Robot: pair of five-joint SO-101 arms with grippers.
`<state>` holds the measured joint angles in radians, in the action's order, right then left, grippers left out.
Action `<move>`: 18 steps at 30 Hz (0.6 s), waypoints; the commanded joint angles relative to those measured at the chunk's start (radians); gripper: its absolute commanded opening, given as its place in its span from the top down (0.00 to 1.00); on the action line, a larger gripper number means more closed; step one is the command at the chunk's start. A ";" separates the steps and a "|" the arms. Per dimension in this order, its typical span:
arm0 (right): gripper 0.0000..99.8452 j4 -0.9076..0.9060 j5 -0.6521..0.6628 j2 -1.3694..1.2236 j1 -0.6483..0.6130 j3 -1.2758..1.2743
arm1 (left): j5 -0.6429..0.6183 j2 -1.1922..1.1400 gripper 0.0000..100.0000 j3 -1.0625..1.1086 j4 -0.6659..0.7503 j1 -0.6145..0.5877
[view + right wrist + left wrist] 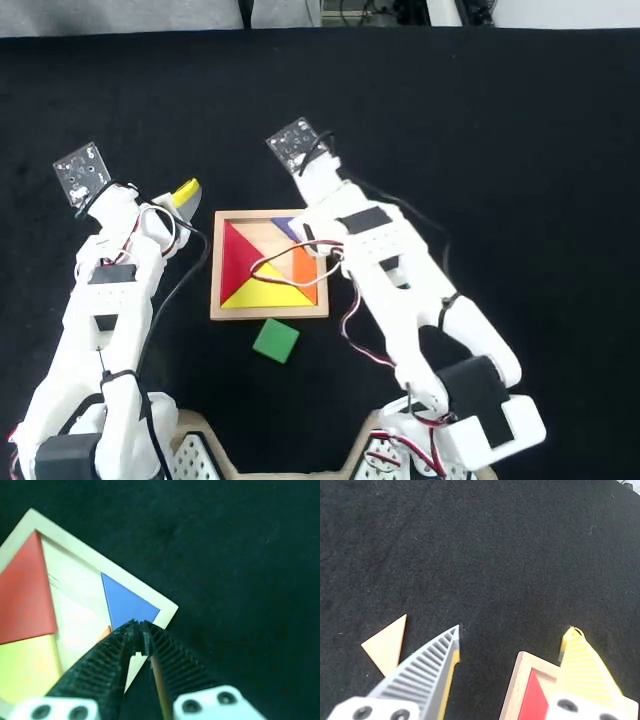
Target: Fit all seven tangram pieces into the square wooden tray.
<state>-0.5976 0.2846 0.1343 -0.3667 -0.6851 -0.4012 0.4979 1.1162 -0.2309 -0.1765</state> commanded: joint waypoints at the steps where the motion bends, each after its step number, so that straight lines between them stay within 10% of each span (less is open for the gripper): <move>1: 0.99 0.029 0.002 0.047 0.015 0.002 | 0.012 0.000 0.68 -0.013 0.023 0.004; 18: 0.99 0.193 -0.201 0.045 0.175 -0.039 | 0.098 0.002 0.75 -0.266 -0.508 -0.110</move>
<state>-0.4258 0.0913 0.1343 -0.2102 -0.7281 -0.3092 0.4948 0.9168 -0.6958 -0.2608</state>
